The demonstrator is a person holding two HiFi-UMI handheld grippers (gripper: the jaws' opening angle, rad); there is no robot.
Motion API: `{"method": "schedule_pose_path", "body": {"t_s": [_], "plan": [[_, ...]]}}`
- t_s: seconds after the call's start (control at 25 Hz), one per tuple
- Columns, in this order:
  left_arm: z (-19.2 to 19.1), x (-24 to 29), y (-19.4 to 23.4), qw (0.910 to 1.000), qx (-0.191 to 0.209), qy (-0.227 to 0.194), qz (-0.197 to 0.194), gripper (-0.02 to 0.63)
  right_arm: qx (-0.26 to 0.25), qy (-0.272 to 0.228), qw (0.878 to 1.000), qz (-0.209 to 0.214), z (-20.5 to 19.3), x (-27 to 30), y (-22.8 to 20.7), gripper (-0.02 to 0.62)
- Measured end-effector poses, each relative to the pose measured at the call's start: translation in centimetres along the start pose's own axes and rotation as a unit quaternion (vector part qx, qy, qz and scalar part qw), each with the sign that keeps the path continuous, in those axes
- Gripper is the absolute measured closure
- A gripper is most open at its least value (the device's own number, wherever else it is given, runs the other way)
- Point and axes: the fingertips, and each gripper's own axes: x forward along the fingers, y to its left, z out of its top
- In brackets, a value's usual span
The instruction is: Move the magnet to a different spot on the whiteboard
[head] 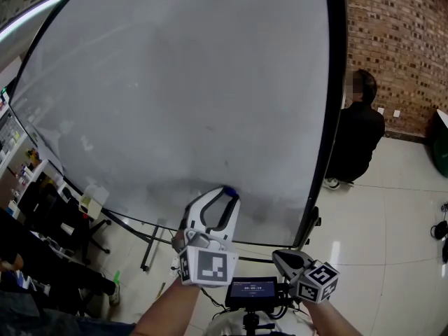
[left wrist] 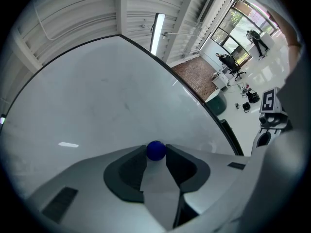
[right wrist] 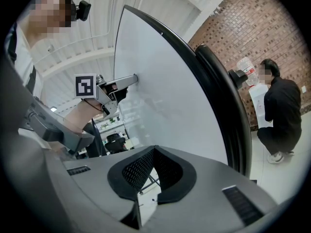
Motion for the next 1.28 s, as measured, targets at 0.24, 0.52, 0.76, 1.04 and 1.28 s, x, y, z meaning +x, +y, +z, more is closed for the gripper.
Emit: {"method": "schedule_pose_path", "body": {"t_s": [0.24,0.52,0.76,1.04,1.28], "plan": [[0.1,0.1,-0.1,0.9992,0.014,0.027,0.027,0.448,0.002,0.001,1.000,0.006,0.1,-0.2,-0.2,0.563],[0.0,0.5,-0.3,0.9972,0.024,0.048,0.052,0.446,0.006,0.001,1.000,0.011,0.0,-0.9,-1.2,0.563],[0.3,0.3,-0.6,0.9950,0.025,0.061,0.075,0.443,0.011,0.006,1.000,0.018,0.1,-2.3,-1.8,0.563],[0.6,0.6,-1.6,0.9924,0.034,0.063,0.100,0.426,0.008,-0.001,0.999,0.033,0.1,-3.1,-3.6,0.563],[0.3,-0.9,-3.4,0.9961,-0.023,-0.006,0.085,0.427,0.011,0.015,0.999,0.051,-1.8,-4.1,-3.0,0.563]]}}
